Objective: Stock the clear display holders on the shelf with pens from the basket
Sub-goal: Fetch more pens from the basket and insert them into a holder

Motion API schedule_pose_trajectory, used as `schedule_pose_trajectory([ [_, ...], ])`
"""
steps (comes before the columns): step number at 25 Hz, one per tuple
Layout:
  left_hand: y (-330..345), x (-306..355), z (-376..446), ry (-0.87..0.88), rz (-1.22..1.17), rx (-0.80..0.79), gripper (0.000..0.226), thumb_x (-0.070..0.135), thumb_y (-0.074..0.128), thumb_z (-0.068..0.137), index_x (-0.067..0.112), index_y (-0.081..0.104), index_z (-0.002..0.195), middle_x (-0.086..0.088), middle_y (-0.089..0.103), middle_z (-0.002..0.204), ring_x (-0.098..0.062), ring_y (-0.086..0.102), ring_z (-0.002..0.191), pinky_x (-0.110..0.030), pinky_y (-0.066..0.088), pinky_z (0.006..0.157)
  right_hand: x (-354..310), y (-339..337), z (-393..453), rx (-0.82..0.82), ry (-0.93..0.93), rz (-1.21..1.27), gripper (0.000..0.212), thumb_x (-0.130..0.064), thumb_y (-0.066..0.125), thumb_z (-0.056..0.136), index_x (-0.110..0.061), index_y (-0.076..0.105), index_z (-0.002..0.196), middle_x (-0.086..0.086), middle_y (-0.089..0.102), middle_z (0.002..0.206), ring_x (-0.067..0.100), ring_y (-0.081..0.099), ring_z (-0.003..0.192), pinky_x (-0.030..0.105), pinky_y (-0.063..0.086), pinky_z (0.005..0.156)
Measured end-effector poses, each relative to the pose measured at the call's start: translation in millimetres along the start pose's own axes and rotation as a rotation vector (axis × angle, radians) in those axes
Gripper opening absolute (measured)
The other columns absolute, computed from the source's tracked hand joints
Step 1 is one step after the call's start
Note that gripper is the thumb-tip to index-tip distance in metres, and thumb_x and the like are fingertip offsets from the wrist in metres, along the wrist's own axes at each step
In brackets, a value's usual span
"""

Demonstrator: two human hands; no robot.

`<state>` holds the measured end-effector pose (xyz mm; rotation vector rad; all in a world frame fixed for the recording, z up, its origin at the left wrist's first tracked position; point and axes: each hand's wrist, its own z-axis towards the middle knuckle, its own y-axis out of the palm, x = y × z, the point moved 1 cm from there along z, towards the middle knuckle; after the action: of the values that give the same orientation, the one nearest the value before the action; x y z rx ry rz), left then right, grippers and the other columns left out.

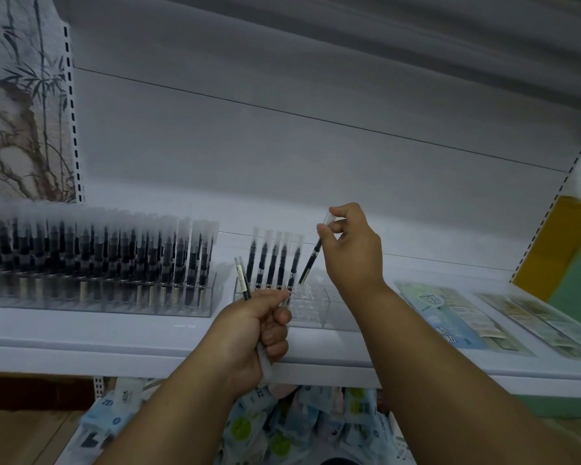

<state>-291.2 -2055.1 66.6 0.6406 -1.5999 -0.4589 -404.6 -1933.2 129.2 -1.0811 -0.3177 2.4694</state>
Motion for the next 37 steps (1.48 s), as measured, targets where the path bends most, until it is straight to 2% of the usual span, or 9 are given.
schedule_pose_trajectory([
  [9, 2, -5, 4, 0.046, -0.003, 0.081, 0.014, 0.015, 0.053, 0.094, 0.006, 0.062, 0.090, -0.008, 0.053, 0.061, -0.015, 0.039, 0.043, -0.025, 0.035, 0.046, 1, 3, -1, -0.258, -0.102, -0.140, 0.018, -0.026, 0.054, 0.099, -0.021, 0.060, 0.115, -0.013, 0.059, 0.095, 0.002, 0.053, 0.077, 0.016, 0.040, 0.066],
  [16, 4, -2, -3, 0.060, -0.003, 0.103, 0.015, 0.015, 0.053, 0.094, 0.005, 0.064, 0.092, -0.010, 0.058, 0.065, -0.019, 0.044, 0.047, -0.031, 0.040, 0.055, -1, 13, -3, -0.179, 0.066, -0.235, 0.008, -0.021, 0.051, 0.098, -0.018, 0.058, 0.102, -0.007, 0.056, 0.070, 0.011, 0.054, 0.060, 0.028, 0.046, 0.061],
  [21, 6, 5, -2, 0.087, -0.112, 0.137, 0.037, 0.036, 0.048, 0.100, 0.003, 0.063, 0.094, -0.012, 0.060, 0.067, -0.021, 0.049, 0.053, -0.032, 0.042, 0.059, -21, 3, -20, -0.111, 0.042, -0.173, 0.024, -0.037, 0.051, 0.099, -0.028, 0.055, 0.121, -0.007, 0.057, 0.105, 0.010, 0.056, 0.079, 0.025, 0.042, 0.068],
  [22, 8, 7, 0, 0.104, -0.123, 0.145, 0.045, 0.044, 0.045, 0.100, 0.003, 0.063, 0.095, -0.012, 0.061, 0.068, -0.021, 0.050, 0.056, -0.033, 0.043, 0.060, -26, -3, -29, -0.160, 0.061, -0.083, 0.021, -0.042, 0.051, 0.098, -0.031, 0.056, 0.115, -0.009, 0.059, 0.098, 0.008, 0.057, 0.075, 0.024, 0.042, 0.064],
  [25, 19, 7, 11, 0.165, -0.036, 0.219, 0.068, 0.065, 0.031, 0.095, 0.006, 0.065, 0.096, -0.011, 0.064, 0.065, -0.021, 0.052, 0.055, -0.034, 0.045, 0.059, -38, -17, -56, -0.582, 0.254, 0.197, 0.028, -0.049, 0.056, 0.093, -0.022, 0.065, 0.090, -0.006, 0.063, 0.068, 0.004, 0.050, 0.049, 0.019, 0.038, 0.048],
  [27, 28, 0, 17, 0.151, 0.035, 0.268, 0.073, 0.070, 0.029, 0.092, 0.007, 0.067, 0.095, -0.011, 0.063, 0.061, -0.018, 0.050, 0.048, -0.032, 0.046, 0.056, -35, -22, -61, -0.649, 0.304, 0.262, 0.025, -0.040, 0.067, 0.090, -0.015, 0.066, 0.090, 0.001, 0.061, 0.057, 0.009, 0.041, 0.040, 0.022, 0.034, 0.042],
  [30, 39, -8, 19, 0.069, 0.067, 0.231, 0.072, 0.070, 0.036, 0.090, 0.007, 0.068, 0.098, -0.005, 0.061, 0.064, -0.015, 0.043, 0.048, -0.029, 0.041, 0.052, -25, -28, -55, -0.412, 0.389, 0.411, 0.017, -0.019, 0.073, 0.087, -0.005, 0.063, 0.086, 0.007, 0.063, 0.062, 0.012, 0.039, 0.041, 0.021, 0.034, 0.041],
  [34, 45, -11, 18, 0.020, 0.080, 0.140, 0.063, 0.070, 0.050, 0.084, 0.010, 0.063, 0.098, -0.006, 0.057, 0.076, -0.016, 0.044, 0.053, -0.029, 0.040, 0.051, -20, -27, -45, -0.085, 0.517, 0.709, 0.012, -0.011, 0.073, 0.086, -0.010, 0.062, 0.090, 0.008, 0.063, 0.072, 0.011, 0.046, 0.048, 0.023, 0.037, 0.044],
  [37, 41, -12, 20, 0.045, 0.147, 0.195, 0.039, 0.050, 0.058, 0.092, 0.011, 0.062, 0.097, -0.005, 0.057, 0.077, -0.016, 0.046, 0.054, -0.029, 0.040, 0.053, -11, -33, -25, 0.231, 0.412, 0.538, 0.028, -0.020, 0.078, 0.083, -0.023, 0.053, 0.096, 0.003, 0.065, 0.073, 0.014, 0.057, 0.058, 0.028, 0.047, 0.055],
])
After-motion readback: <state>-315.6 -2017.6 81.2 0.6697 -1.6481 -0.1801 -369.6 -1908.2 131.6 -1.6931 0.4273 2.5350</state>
